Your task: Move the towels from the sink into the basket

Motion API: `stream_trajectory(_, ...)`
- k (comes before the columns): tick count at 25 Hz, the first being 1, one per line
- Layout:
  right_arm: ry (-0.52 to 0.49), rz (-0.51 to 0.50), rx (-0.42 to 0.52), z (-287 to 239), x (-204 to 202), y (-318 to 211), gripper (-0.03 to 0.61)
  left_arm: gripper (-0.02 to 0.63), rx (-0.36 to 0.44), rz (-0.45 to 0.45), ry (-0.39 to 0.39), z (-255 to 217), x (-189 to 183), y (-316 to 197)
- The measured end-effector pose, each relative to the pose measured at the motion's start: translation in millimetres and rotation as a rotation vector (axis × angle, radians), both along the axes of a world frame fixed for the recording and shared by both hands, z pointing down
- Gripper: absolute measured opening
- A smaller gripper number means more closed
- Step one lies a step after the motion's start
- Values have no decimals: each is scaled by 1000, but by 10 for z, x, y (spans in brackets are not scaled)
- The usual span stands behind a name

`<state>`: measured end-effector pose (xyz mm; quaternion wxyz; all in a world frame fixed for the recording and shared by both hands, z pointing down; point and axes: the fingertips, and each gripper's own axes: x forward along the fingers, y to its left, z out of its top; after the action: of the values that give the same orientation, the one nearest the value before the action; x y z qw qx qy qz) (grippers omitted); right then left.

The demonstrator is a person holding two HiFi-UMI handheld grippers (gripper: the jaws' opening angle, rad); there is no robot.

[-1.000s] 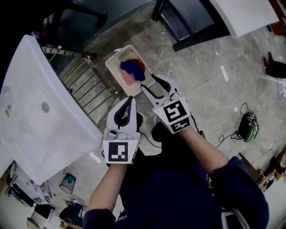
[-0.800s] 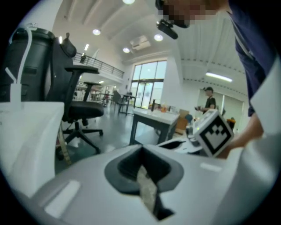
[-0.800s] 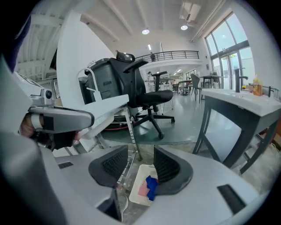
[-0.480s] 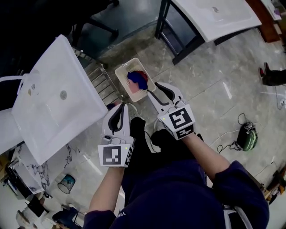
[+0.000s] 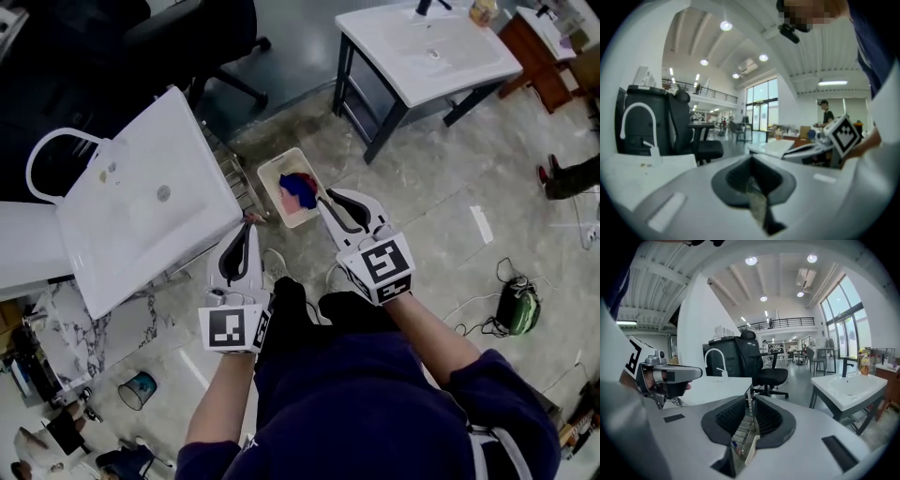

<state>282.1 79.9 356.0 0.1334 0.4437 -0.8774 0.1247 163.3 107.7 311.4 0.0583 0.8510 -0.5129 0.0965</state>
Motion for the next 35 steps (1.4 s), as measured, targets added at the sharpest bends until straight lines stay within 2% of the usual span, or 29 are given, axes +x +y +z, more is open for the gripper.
stream_trajectory(5,-27,16,37,-363,-137,222,51,2,55,-3,-9,-404,-248,177)
stream_trajectory(9,-20,1,50,-517,-424,327,44,3,81,-9,-5,-590,-580,291)
stream_trajectory(24,-8,-46,142,-1136,-2450,383,38,3,116,-24,49,-853,-2550,292)
stream_trajectory(35,-26,-88,160,-1309,-3541,377,14,3,125,-51,53,-925,-3625,301)
